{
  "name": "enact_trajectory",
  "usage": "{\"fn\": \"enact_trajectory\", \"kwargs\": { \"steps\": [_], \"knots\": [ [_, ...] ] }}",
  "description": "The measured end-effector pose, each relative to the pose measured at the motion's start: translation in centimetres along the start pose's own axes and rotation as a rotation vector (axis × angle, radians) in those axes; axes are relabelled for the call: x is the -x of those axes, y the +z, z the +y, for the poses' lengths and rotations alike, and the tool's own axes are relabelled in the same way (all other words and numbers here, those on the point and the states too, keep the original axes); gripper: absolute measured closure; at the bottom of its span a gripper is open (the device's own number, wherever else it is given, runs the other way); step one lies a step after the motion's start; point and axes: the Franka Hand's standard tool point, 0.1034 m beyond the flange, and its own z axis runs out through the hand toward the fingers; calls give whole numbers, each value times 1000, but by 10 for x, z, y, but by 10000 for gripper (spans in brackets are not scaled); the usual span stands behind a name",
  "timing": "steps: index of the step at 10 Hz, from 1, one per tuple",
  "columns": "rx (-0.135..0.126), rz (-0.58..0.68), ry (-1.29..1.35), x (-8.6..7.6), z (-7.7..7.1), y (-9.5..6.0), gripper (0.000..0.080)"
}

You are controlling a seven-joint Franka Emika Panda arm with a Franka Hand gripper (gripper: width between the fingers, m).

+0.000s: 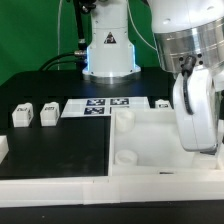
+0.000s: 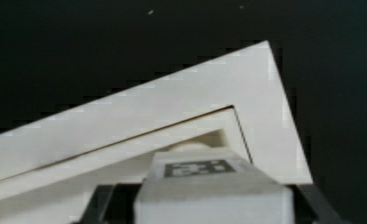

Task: Assemble one leg

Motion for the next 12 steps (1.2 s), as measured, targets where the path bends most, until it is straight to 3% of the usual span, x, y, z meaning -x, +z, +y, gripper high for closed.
{"fn": "enact_trajectory", "kwargs": {
  "steps": [1, 2, 3, 4, 6, 8, 12],
  "knots": [
    [4, 1, 0, 0, 1, 2, 427],
    [4, 2, 0, 0, 2, 2, 427],
    [7, 3, -5, 2, 4, 3, 243],
    [15, 6, -21, 7, 11, 7, 169],
    [31, 1, -64, 17, 23, -4, 156],
    [30, -9, -71, 23, 29, -19, 150],
    [34, -5, -69, 21, 30, -15, 150]
  ]
}}
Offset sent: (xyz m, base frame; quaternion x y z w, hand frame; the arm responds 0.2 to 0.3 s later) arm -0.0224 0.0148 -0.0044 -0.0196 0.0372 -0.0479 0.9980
